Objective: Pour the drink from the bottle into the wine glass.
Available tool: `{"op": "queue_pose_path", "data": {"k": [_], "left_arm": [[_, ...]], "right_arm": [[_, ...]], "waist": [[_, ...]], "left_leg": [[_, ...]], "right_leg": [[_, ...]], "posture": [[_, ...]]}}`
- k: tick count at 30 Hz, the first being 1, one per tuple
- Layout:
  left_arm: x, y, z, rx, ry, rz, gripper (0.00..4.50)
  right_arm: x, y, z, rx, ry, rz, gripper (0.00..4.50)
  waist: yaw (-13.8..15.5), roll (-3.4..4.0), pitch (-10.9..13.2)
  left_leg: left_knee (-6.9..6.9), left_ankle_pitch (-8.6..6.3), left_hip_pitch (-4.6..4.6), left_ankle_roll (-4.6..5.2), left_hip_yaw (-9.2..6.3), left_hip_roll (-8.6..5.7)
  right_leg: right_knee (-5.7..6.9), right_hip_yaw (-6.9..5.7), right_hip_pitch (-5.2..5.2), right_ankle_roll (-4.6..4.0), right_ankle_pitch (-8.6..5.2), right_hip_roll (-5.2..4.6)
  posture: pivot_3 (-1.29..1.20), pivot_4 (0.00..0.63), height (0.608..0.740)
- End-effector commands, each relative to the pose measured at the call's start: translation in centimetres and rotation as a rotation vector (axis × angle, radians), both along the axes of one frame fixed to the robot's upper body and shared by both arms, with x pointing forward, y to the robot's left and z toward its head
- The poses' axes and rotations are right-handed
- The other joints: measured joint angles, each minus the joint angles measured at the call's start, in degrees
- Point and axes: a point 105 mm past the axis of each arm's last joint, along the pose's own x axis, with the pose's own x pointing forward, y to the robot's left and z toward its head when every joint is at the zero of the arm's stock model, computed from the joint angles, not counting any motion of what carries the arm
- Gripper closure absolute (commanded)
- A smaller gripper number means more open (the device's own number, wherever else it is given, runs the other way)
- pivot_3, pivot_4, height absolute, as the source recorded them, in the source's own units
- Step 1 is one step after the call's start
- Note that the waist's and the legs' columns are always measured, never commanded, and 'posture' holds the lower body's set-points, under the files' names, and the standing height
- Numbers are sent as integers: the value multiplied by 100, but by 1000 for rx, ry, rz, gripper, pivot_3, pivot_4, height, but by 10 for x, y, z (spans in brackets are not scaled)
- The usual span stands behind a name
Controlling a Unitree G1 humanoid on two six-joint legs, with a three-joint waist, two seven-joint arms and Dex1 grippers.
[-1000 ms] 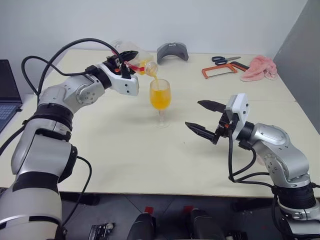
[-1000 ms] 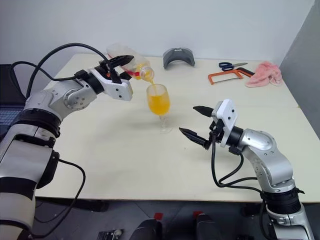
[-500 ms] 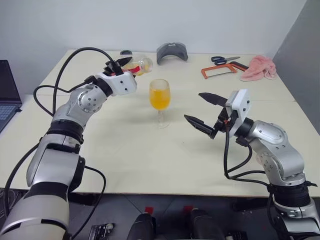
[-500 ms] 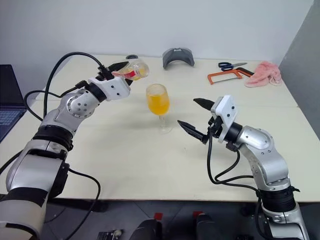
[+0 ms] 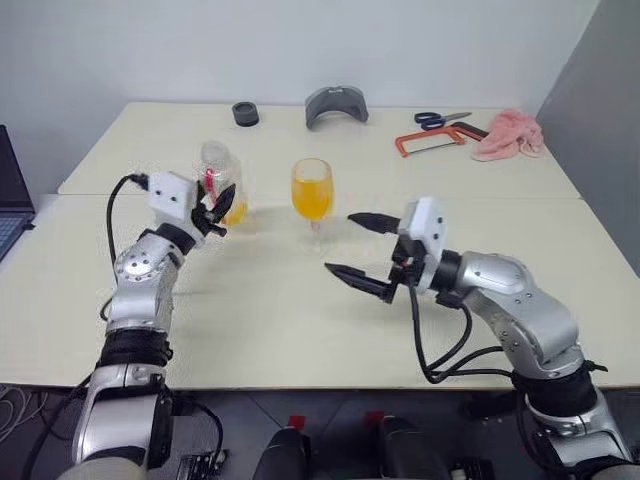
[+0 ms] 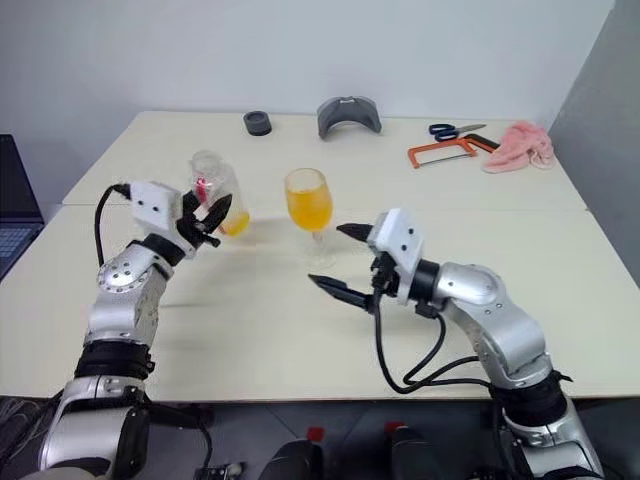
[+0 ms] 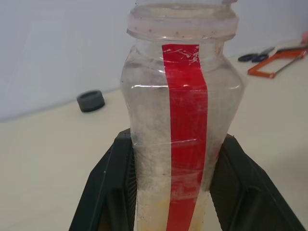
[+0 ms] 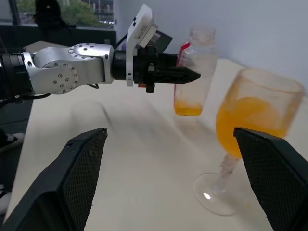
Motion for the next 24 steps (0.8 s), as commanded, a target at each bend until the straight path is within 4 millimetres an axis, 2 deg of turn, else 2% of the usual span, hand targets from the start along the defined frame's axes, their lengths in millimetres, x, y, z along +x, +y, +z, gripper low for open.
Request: {"op": "queue_pose_path", "data": {"k": [1, 12, 17, 24], "left_arm": [[-9, 12, 11, -40, -31, -16, 2838], [-8, 41, -3, -57, -24, 146, 2838], [-5, 42, -13, -109, 14, 155, 2838], [-3, 41, -21, -84, 42, 174, 2838]], "right_arm": [[2, 13, 5, -17, -22, 0, 0], [10, 26, -1, -65, -37, -30, 0], [10, 29, 0, -63, -36, -24, 0], [8, 35, 1, -57, -32, -6, 0]], "waist": [[1, -2, -2], [24, -9, -6], [21, -9, -6], [18, -10, -7]], "left_leg": [[0, 0, 1, 0, 1, -1], [1, -1, 4, 2, 1, -4], [0, -2, 4, 4, 0, -3], [-1, -2, 4, 4, 0, -4]], "right_leg": [[0, 1, 1, 0, 0, 0], [-2, 1, 5, 0, 0, -4], [-2, 0, 5, 0, 0, -4], [-2, 0, 4, 0, 0, -4]], "posture": [[0, 150, 740], [0, 150, 740], [0, 150, 740], [0, 150, 740]]}}
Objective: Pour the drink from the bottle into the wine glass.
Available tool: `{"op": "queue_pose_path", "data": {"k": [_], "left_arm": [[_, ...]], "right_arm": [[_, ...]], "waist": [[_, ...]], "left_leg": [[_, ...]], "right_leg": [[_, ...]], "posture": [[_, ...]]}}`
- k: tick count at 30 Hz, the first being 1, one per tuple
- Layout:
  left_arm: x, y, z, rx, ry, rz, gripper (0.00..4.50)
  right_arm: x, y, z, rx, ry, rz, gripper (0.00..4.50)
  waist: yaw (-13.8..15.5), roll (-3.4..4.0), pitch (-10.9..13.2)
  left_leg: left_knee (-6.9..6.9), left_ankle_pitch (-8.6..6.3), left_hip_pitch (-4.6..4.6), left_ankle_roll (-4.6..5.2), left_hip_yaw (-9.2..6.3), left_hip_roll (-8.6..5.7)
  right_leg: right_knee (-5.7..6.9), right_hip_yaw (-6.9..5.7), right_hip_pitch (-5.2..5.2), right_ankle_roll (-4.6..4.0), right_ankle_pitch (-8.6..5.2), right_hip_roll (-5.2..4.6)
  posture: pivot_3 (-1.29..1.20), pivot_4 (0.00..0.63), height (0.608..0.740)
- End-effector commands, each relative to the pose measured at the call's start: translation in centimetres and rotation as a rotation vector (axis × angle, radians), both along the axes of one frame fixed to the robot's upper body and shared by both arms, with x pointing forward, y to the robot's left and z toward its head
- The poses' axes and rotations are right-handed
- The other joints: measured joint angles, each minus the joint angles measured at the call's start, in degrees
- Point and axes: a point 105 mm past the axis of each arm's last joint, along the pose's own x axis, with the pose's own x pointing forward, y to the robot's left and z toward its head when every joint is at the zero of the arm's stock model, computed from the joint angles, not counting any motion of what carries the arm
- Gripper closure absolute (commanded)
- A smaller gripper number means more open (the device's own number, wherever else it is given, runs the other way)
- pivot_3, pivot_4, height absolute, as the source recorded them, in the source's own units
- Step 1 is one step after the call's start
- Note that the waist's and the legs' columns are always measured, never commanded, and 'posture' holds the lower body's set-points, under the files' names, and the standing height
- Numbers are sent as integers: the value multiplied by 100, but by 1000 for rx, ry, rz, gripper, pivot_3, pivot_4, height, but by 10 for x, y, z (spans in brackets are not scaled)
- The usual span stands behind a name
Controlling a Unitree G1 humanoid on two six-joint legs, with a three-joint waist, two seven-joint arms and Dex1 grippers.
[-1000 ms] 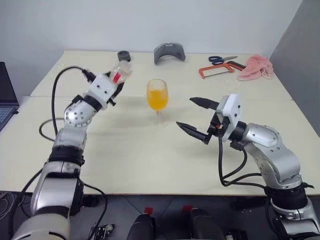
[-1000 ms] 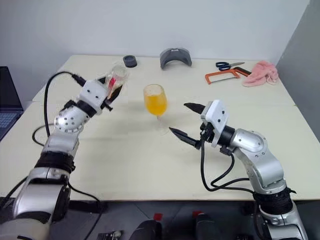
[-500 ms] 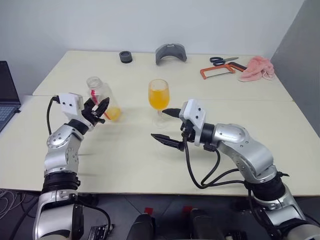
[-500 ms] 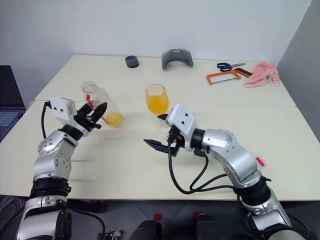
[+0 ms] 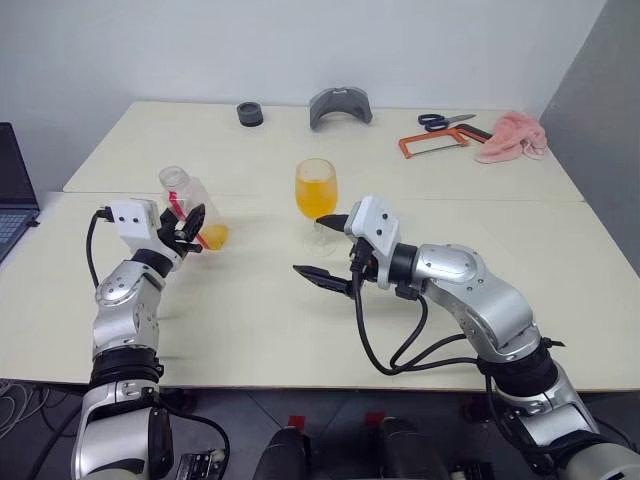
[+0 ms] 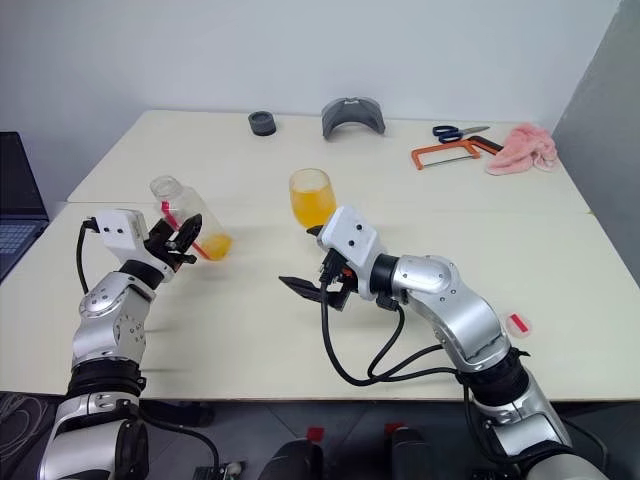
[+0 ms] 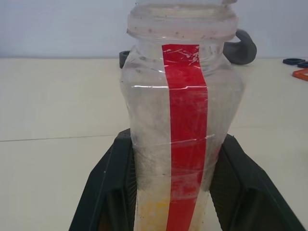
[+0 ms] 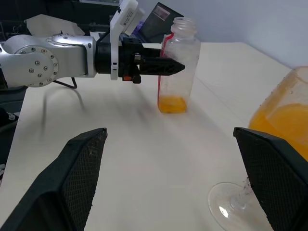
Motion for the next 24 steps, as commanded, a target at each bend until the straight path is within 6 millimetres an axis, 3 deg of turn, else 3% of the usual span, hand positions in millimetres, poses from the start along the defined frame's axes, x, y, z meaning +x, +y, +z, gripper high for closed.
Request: {"op": "queue_pose_path", "data": {"k": [1, 7, 8, 15, 20, 24], "left_arm": [[2, 2, 10, 10, -32, 18, 2838], [2, 6, 6, -14, -16, 25, 2838], [1, 6, 5, -18, -17, 26, 2127], [-2, 4, 4, 1, -17, 11, 34], [-5, 4, 1, 32, -11, 14, 34], [-14, 4, -6, 73, 2, 24, 34]], "right_arm": [[-4, 5, 9, 10, -36, 23, 0], [-4, 6, 10, 14, -32, 30, 0], [-5, 6, 10, 14, -31, 31, 0], [-5, 5, 9, 14, -17, 30, 0], [-5, 4, 5, 9, -8, 32, 0], [-2, -7, -18, -11, -12, 2, 0]], "waist": [[0, 0, 0], [0, 0, 0], [0, 0, 0], [1, 0, 0], [1, 0, 0], [1, -4, -3]], "left_leg": [[0, 0, 0, 0, 1, 0], [-1, 0, 2, 0, 1, 0], [-1, 0, 2, 0, 1, 0], [-2, 0, 1, 0, 1, 0], [-2, 0, 2, 0, 1, 1], [-6, -1, 2, 1, 0, 2]], "right_leg": [[0, 1, 0, 0, 0, 0], [0, 1, 0, 0, 0, 0], [0, 1, 0, 0, 0, 0], [-1, 1, 0, 0, 0, 0], [-1, 1, 0, 0, 0, 0], [-4, 0, 0, 0, 0, -2]], "posture": [[0, 150, 740], [0, 150, 740], [0, 150, 740], [0, 150, 740], [0, 150, 740], [0, 150, 740]]}}
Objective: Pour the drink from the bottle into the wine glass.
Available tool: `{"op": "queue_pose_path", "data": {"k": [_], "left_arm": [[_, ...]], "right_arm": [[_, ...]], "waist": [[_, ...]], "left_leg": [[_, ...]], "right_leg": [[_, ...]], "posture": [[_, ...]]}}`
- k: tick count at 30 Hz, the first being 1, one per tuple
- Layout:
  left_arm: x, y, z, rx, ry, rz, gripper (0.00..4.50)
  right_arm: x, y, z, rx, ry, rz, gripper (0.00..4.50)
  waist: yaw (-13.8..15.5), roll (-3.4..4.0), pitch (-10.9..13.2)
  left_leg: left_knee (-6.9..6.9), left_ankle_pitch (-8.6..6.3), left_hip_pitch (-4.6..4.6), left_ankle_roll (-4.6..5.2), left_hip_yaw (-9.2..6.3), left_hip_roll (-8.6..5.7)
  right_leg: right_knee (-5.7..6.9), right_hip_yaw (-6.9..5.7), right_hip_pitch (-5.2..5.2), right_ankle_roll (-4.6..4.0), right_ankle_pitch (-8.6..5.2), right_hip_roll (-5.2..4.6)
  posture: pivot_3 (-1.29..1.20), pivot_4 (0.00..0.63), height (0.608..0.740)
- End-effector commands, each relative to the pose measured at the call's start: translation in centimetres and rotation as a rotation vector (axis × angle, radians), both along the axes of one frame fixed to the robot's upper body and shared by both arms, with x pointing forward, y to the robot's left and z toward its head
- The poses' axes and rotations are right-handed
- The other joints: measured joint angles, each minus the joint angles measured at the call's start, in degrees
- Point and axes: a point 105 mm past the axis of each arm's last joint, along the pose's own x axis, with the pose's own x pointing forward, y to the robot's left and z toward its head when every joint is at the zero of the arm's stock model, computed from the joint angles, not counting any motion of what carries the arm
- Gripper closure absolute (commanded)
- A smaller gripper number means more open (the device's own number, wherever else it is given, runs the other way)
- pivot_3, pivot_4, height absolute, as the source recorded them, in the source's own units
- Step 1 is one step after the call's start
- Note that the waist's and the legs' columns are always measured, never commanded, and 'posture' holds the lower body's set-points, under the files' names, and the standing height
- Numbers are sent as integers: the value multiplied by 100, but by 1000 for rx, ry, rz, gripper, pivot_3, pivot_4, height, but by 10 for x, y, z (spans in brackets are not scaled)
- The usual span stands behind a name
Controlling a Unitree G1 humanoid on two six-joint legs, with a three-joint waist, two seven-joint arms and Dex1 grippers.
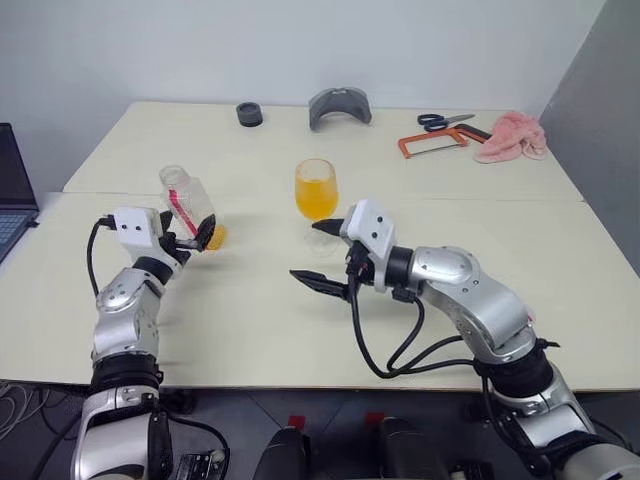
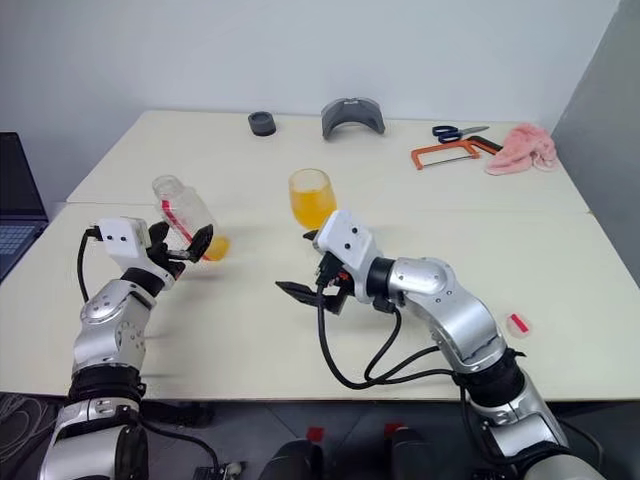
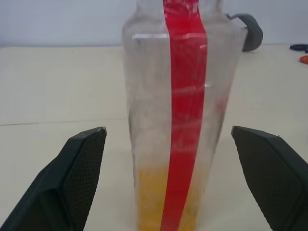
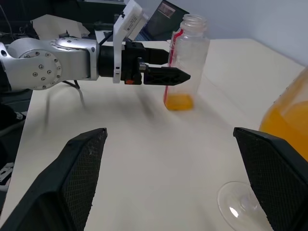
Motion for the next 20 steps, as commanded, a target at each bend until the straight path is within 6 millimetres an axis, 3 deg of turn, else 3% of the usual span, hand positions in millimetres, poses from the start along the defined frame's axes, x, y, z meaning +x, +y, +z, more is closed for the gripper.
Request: {"op": "queue_pose_path", "data": {"k": [1, 4, 8, 12, 17, 20], "left_arm": [[-7, 1, 10, 51, -37, 17, 34], [-17, 1, 5, 105, -14, 30, 34], [-40, -6, 2, 141, -7, 40, 34], [-61, -16, 0, 104, -9, 68, 34], [-76, -26, -16, 46, 49, 101, 34], [-77, -26, -12, 38, 19, 114, 34]], "right_arm": [[0, -9, -13, 18, -34, -26, 0], [0, -19, -28, 70, -48, -91, 0], [5, -51, -53, 187, -17, -301, 0], [8, -77, -63, 290, -13, -481, 0], [10, -83, -66, 360, -1, -572, 0], [13, -82, -67, 357, -2, -569, 0]], "waist": [[2, -3, -2], [5, -3, -2], [24, -5, -3], [56, -3, -2], [55, -3, -2], [67, -3, -2]], "left_leg": [[-2, 0, 0, 0, 0, 0], [-2, 0, 0, 0, 1, 2], [-5, 0, 2, 0, 4, 12], [-10, -1, 5, 0, 8, 12], [-15, -1, 28, 1, 21, 21], [-14, -1, 28, 1, 20, 12]], "right_leg": [[-1, 0, 0, 0, 0, 0], [-1, 1, 1, 0, 0, -3], [-1, 6, 1, 0, 0, -3], [-4, 10, 6, 0, 0, -7], [-2, 19, 18, 1, -1, 2], [-2, 17, 20, 1, -1, 9]], "posture": [[0, 150, 740], [0, 150, 740], [0, 150, 740], [0, 150, 740], [0, 150, 740], [0, 150, 740]]}}
